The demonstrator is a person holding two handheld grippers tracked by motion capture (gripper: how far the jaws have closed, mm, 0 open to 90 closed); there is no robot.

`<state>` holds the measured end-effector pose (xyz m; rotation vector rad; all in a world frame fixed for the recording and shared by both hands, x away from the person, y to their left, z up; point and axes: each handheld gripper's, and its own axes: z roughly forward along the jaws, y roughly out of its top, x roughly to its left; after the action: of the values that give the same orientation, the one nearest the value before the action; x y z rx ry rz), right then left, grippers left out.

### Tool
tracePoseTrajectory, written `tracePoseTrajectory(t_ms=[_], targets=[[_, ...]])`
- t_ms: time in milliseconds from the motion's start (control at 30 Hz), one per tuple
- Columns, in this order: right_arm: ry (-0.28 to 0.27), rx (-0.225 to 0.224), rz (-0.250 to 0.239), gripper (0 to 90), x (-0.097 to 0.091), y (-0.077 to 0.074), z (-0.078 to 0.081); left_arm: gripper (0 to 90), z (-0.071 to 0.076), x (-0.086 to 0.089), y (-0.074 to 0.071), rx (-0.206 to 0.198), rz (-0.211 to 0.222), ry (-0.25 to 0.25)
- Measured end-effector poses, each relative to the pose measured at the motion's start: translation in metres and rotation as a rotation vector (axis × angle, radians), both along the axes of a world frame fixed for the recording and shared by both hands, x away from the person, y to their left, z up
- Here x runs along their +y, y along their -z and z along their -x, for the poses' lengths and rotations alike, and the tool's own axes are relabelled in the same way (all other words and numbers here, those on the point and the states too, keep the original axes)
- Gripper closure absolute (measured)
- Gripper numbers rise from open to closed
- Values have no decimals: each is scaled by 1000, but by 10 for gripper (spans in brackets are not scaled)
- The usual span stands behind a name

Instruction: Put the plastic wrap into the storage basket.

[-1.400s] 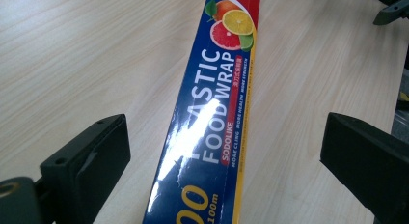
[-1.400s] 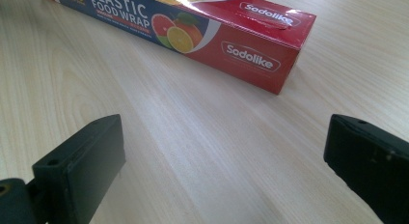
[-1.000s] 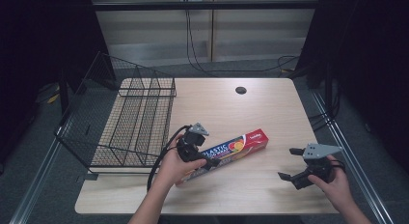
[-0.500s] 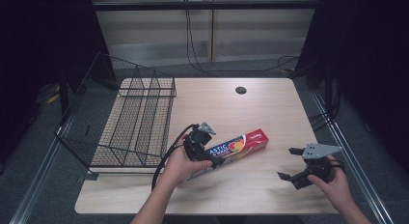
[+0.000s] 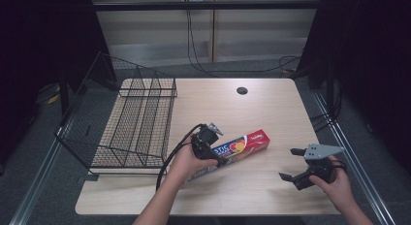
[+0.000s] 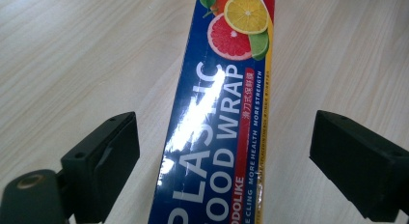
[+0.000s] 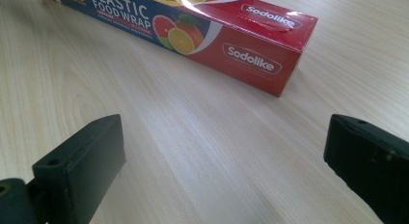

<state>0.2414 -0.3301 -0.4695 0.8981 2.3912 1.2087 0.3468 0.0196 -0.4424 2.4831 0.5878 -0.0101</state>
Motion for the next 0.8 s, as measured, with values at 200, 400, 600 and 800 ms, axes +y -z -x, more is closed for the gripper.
tracePoseTrajectory(t_ms=[200, 400, 600, 800], targets=[[2, -3, 3, 5, 0, -1, 0, 144, -4, -8, 4, 22, -47, -2], [2, -3, 4, 5, 0, -1, 1, 159, -7, -13, 7, 31, -76, 2], [-5, -3, -1, 5, 0, -1, 1, 164, -10, -17, 13, 48, -115, 11], [-9, -1, -2, 5, 0, -1, 1, 221, -13, -21, 19, 73, -116, 11]])
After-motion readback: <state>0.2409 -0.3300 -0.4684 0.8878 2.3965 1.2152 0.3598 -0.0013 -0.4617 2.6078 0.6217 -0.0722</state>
